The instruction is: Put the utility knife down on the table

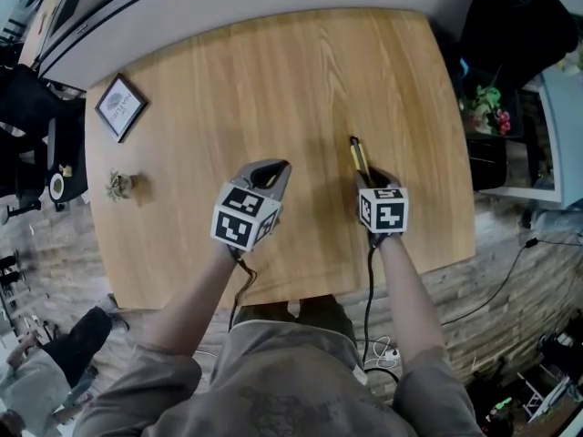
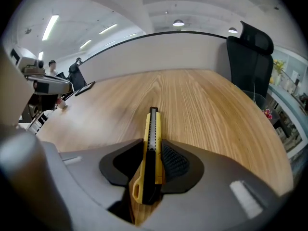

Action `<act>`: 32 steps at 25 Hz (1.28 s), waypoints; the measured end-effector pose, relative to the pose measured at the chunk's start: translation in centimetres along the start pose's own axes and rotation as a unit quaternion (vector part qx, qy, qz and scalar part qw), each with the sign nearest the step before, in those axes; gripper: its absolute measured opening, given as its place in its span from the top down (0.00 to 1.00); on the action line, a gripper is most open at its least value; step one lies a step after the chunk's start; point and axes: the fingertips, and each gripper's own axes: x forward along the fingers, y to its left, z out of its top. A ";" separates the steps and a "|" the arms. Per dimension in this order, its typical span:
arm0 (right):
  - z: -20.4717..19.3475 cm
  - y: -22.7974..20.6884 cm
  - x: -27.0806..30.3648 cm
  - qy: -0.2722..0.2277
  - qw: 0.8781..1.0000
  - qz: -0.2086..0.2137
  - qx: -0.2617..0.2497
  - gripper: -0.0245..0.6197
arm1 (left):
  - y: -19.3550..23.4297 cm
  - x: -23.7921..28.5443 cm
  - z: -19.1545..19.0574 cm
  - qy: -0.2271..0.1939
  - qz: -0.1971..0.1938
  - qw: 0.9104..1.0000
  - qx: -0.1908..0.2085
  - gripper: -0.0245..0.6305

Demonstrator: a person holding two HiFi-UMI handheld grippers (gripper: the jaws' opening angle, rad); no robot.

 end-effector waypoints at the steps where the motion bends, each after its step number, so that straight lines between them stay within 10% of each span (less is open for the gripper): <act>1: 0.1 0.0 0.0 -0.004 1.000 -0.004 0.001 0.77 | 0.0 0.0 0.0 0.001 0.000 1.000 0.001 0.96; 12: 8.6 2.9 -10.0 -0.126 0.991 0.027 -0.026 0.77 | -1.6 -4.3 5.4 -0.041 0.005 0.997 0.062 0.96; 32: 15.0 11.3 -40.3 -0.404 0.912 0.026 -0.068 0.91 | -10.9 -22.7 15.9 -0.218 -0.009 0.965 0.147 0.96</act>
